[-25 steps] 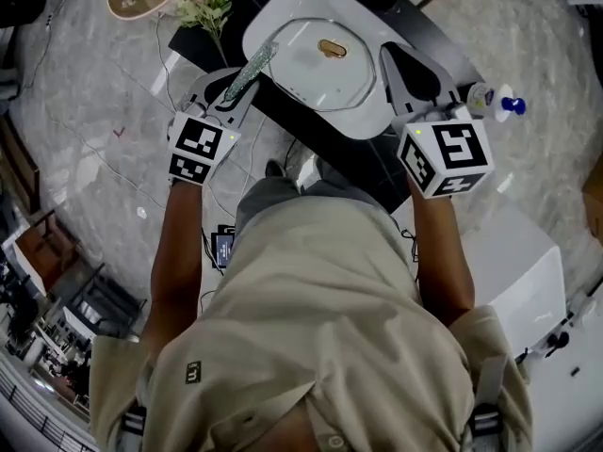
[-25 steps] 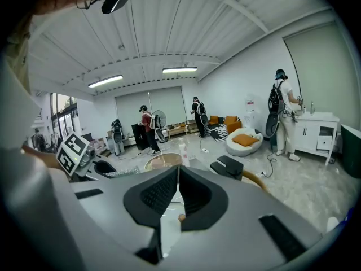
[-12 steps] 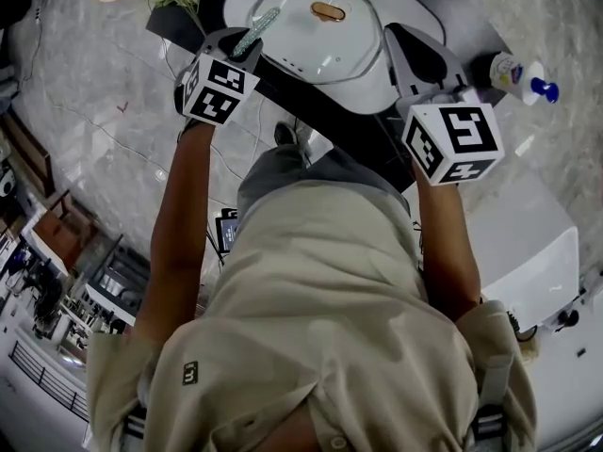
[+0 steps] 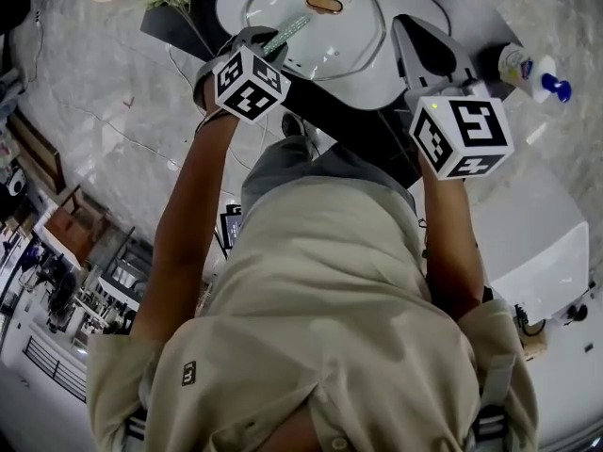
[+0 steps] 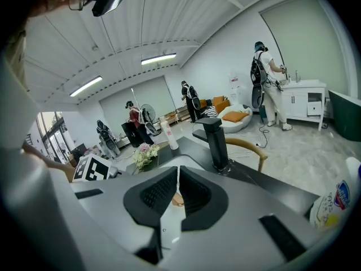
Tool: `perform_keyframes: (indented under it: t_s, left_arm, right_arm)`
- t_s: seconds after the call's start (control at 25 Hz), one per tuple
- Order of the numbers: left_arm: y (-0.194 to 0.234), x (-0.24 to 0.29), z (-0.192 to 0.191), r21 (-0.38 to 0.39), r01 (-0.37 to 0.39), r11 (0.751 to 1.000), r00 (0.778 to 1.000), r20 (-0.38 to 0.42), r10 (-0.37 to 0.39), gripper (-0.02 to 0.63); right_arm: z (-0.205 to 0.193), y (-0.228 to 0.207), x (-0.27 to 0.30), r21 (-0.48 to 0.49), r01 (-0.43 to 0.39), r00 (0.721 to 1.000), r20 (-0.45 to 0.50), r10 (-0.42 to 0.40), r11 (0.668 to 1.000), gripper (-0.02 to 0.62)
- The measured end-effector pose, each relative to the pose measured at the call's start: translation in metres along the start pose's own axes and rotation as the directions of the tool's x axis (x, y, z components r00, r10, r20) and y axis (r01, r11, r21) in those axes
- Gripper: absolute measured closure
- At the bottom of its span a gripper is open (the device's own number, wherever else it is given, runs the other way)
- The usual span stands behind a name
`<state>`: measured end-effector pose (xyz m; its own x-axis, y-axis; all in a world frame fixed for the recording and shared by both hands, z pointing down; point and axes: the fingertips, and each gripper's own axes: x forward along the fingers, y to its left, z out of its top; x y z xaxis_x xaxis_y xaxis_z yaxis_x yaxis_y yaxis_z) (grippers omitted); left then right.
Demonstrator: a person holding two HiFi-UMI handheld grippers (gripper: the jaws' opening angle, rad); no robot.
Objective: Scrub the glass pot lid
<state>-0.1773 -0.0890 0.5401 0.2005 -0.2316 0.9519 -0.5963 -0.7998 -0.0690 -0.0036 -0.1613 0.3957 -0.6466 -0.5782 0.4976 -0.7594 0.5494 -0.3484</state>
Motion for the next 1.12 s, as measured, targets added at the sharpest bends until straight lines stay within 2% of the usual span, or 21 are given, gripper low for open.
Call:
perform_keyframes:
  t_s: [0.2, 0.4, 0.52, 0.6, 0.8, 0.96, 1.12]
  left_arm:
    - [-0.047, 0.015, 0.038, 0.092, 0.133, 0.987, 0.991, 0.011, -0.135, 0.508]
    - [-0.108, 0.034, 0.076, 0.223, 0.259, 0.94, 0.964, -0.004, -0.265, 0.509]
    - [-0.135, 0.043, 0.089, 0.295, 0.297, 0.908, 0.953, -0.024, -0.303, 0.509]
    - [-0.138, 0.046, 0.091, 0.312, 0.298, 0.902, 0.952, -0.028, -0.305, 0.509]
    - [-0.12, 0.042, 0.086, 0.259, 0.3, 0.918, 0.951, -0.011, -0.308, 0.512]
    - [-0.087, 0.036, 0.075, 0.219, 0.253, 0.942, 0.967, -0.013, -0.256, 0.514]
    - [-0.036, 0.028, 0.047, 0.154, 0.172, 0.973, 0.985, -0.036, -0.169, 0.514]
  right_arm:
    - [-0.004, -0.008, 0.001, 0.024, 0.008, 1.0, 0.004, -0.008, 1.0, 0.568]
    - [-0.008, -0.019, -0.002, 0.045, 0.03, 1.0, 0.002, -0.031, 0.999, 0.568]
    - [-0.01, -0.027, -0.004, 0.053, 0.045, 0.999, 0.001, -0.045, 0.998, 0.568]
    - [-0.011, -0.033, -0.006, 0.06, 0.054, 0.999, 0.002, -0.055, 0.997, 0.568]
    - [-0.013, -0.04, -0.008, 0.074, 0.069, 0.998, 0.004, -0.069, 0.995, 0.568]
    - [-0.014, -0.041, -0.006, 0.081, 0.062, 0.998, 0.006, -0.063, 0.995, 0.568]
    - [-0.014, -0.04, -0.004, 0.079, 0.055, 0.998, 0.006, -0.055, 0.995, 0.568]
